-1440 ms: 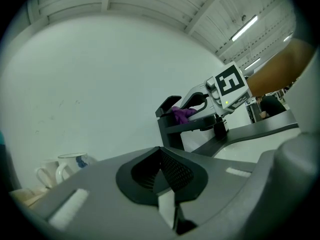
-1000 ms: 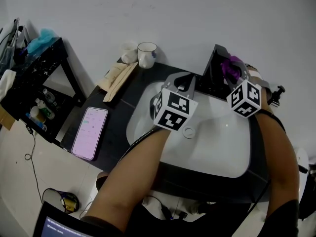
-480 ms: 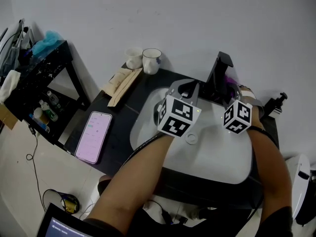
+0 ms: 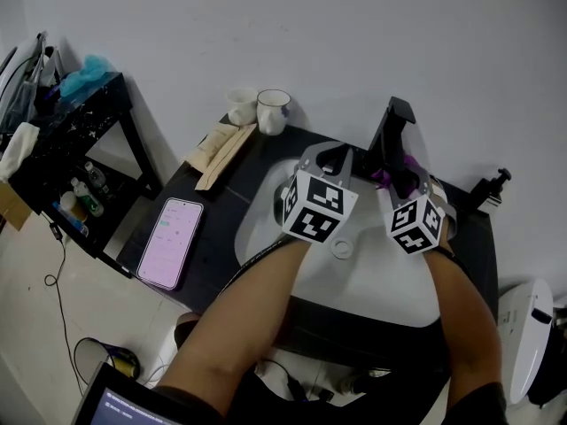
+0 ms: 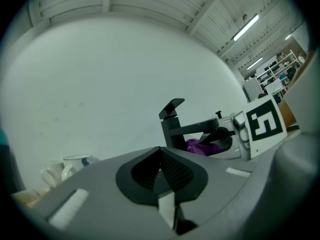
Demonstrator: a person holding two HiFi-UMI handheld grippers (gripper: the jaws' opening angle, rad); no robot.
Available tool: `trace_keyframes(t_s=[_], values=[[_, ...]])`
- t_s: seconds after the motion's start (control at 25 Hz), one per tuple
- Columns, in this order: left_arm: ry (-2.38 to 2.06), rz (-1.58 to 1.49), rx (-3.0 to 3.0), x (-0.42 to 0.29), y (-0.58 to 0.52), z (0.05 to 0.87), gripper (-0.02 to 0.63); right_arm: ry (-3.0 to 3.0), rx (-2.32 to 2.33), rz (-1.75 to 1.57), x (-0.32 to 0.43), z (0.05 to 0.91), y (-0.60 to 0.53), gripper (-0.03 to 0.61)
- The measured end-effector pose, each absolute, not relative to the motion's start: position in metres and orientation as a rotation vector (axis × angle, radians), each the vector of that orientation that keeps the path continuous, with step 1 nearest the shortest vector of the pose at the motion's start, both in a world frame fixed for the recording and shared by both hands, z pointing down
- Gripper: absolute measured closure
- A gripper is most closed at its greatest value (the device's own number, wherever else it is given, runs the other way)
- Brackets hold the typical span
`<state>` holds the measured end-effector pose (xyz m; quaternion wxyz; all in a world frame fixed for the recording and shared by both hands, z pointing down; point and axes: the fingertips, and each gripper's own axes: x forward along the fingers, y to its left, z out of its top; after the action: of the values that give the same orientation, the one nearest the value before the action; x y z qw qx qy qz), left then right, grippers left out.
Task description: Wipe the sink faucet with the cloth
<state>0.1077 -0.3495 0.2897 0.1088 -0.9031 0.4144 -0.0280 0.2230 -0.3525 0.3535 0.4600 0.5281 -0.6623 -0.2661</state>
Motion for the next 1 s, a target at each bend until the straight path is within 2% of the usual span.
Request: trace_keyframes(t_s=[0.32,0.68,1.0], values=[[1.388,-0.002,-2.597,0.074,-0.358,0.278,0.598,-1.976,1.563,-0.332,0.184,0.342,-0.302,0.454],[1.629,0.196,-2.523,0.015,-0.363,0.258,0.598,-2.457,1.866,0.404,0.135,0.337,-0.300,0.454],[1.732,0.285,-2.488,-0.011,-0.359,0.256,0.597,-2.657,2.236,0.644,0.116,0.313,-0.342,0.454]])
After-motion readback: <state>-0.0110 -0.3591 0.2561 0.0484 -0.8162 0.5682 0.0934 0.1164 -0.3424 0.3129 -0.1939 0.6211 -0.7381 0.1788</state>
